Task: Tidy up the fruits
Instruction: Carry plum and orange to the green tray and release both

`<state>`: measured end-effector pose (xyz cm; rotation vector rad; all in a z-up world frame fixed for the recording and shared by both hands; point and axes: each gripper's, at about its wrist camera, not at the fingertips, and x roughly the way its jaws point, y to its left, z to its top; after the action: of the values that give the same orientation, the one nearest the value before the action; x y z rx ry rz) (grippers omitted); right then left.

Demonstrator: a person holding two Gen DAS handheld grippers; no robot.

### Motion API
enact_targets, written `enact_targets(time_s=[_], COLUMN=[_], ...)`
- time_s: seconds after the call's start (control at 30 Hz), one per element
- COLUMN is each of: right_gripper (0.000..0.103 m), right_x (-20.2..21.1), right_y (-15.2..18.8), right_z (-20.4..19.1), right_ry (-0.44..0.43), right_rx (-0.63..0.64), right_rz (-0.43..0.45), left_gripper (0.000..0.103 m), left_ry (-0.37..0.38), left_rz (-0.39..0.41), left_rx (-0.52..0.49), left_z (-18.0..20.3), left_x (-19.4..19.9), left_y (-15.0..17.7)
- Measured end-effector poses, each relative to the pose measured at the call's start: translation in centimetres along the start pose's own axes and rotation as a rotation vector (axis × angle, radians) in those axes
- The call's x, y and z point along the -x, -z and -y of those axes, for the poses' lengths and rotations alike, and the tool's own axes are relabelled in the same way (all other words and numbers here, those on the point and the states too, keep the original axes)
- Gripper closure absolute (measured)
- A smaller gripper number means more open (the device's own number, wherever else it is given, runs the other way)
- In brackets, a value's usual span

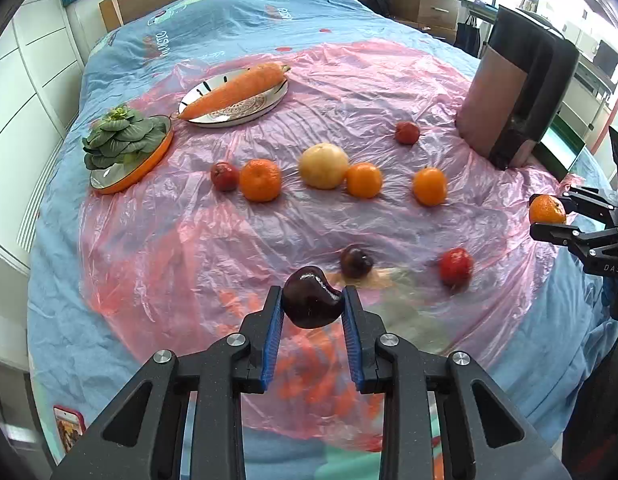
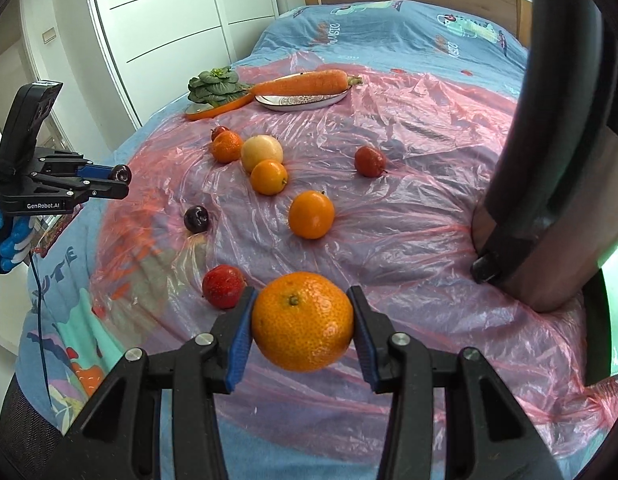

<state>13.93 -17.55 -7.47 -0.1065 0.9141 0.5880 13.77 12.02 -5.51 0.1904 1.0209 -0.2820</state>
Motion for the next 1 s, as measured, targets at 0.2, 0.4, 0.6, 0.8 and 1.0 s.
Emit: enact_targets(time_s=[0.2, 0.4, 0.6, 0.8, 1.0], right_gripper=[0.027, 0.027, 0.027, 0.027, 0.027], right_x=[4.0, 8.2, 12.1, 14.4, 14.8], right_y=[1.9, 3.8, 4.9, 5.2, 4.2], right_z=[2.8, 8.4, 15.5, 22.8, 30.2], right_ry=[0.052, 0.148, 0.261, 0.355, 0.423], right_rx=[-0.046, -0.139, -0.232, -0.317, -0.363], right_rz=[0.013, 0.047, 0.114, 0.168, 0.206], left_gripper=[0.078, 0.078, 0.078, 0.078, 0.078], left_ry=[0.096, 0.239, 0.382, 0.437, 0.423], left_rz=[0.028, 0.045, 0.058, 0.071, 0.068], left_rx=[-0.028, -0.110, -0.208, -0.252, -0.227], left_z=[5.8, 14.4, 23.8, 32.1, 38.2], left_x=[1.2, 1.3, 0.6, -1.4, -5.5], left_y=[-1.1, -3.6, -7.0, -11.2, -16.6])
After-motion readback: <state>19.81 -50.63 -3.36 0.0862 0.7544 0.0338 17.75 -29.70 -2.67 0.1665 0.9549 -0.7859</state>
